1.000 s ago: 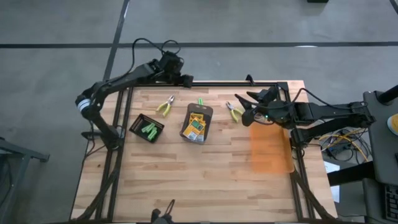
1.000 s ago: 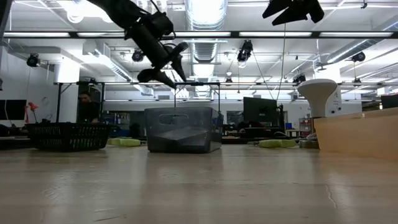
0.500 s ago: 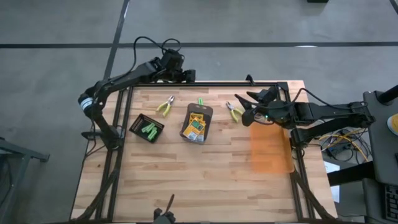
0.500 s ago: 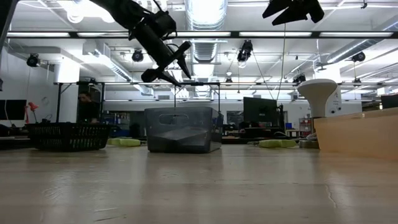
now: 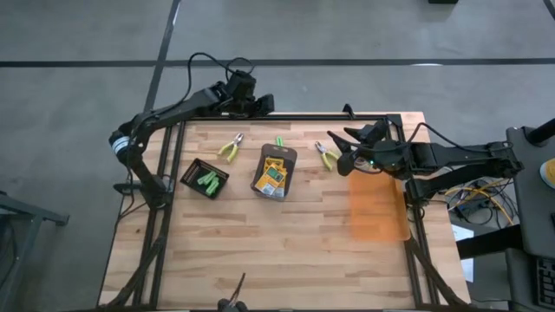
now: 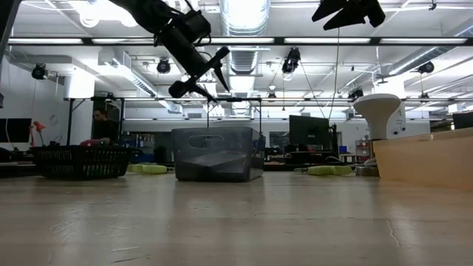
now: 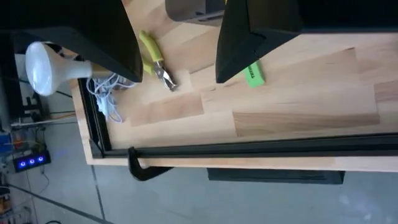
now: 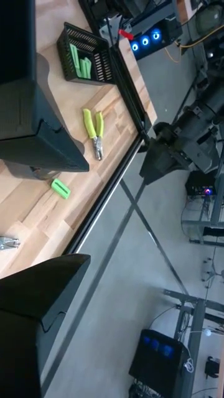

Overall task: Pick & Place School Supplies
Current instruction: Put the light green eraser into the black bin

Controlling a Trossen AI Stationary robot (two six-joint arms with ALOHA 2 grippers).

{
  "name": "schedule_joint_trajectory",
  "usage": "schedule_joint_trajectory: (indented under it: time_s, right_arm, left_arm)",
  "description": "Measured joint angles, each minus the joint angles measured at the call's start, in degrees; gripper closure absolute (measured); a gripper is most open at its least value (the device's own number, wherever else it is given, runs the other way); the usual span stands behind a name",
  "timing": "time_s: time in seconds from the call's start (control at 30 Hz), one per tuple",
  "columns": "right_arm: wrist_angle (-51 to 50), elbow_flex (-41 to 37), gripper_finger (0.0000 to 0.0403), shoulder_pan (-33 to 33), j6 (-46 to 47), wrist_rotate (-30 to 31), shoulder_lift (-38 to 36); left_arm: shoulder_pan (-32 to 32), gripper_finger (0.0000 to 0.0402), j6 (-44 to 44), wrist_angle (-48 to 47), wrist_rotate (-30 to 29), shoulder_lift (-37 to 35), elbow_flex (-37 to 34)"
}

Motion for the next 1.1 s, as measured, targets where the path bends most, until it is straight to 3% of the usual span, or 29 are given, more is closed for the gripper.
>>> schedule_joint_trajectory:
  time_s: [0.3, 0.53, 0.83, 1.1]
  right_arm:
    - [0.0, -0.01, 0.0179, 0.0, 0.0, -0.02, 0.0]
    - [0.0, -0.02, 0.0179, -0.02, -0.02, -0.02, 0.01]
    - [0.01, -0.02, 0.0179, -0.02, -0.02, -0.02, 0.01]
    - [0.04, -0.02, 0.0179, -0.02, -0.02, -0.02, 0.02]
  left_arm:
    - [-4.49, 0.0193, 0.31, -0.19, -6.92, 0.16, 3.76]
    - [-7.31, 0.0193, -1.07, -11.25, -15.86, 0.22, 8.97]
    - [-7.78, 0.0193, -2.69, -9.51, -16.13, 0.9, 8.81]
    - [-7.67, 0.0193, -3.91, -15.78, -13.17, 9.32, 14.94]
